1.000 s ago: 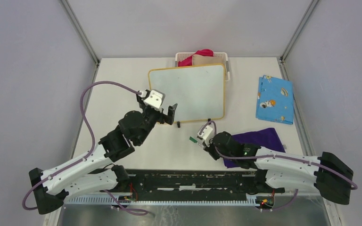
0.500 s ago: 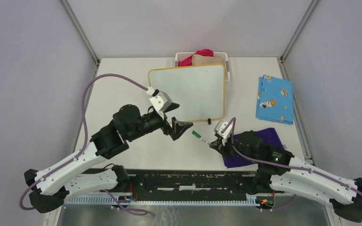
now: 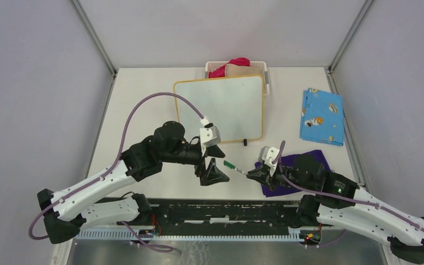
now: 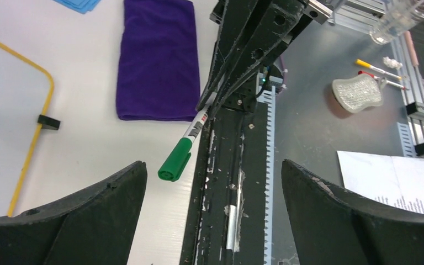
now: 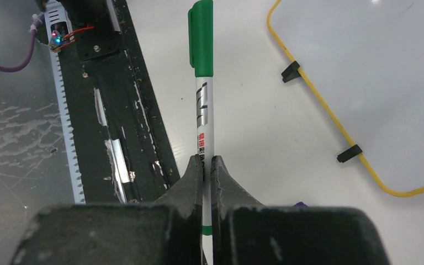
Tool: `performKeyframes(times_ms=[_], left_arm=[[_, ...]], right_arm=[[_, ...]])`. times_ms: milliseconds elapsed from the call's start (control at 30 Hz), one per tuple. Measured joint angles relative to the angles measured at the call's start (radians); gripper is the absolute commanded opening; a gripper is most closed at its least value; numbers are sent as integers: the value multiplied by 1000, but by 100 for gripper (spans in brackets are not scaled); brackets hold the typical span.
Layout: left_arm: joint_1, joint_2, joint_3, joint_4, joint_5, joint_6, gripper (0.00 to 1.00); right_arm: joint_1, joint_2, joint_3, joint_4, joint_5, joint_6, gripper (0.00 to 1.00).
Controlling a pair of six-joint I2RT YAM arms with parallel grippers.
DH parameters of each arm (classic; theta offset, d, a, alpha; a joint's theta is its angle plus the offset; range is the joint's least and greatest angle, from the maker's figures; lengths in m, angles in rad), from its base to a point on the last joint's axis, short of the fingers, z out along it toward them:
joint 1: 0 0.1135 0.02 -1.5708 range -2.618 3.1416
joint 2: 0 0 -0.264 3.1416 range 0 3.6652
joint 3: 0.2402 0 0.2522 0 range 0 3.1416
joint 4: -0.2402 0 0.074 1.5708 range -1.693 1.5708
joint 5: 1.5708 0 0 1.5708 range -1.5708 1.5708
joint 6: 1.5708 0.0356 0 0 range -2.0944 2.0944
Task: Write a sentence on the whiteboard
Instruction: Open the whiteboard marker at the center of the board.
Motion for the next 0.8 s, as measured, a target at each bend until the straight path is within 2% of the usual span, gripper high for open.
performKeyframes(times_ms=[167, 433, 800], left_arm=[[0, 43, 0, -2, 74, 0, 82], [0, 111, 0, -25, 107, 1, 78], [0, 110, 0, -21, 108, 2, 53]], right_arm=[[0, -8, 10, -9, -31, -14, 0], [0, -13, 10, -12, -60, -21, 0], [0, -13, 11, -12, -95, -23, 0]])
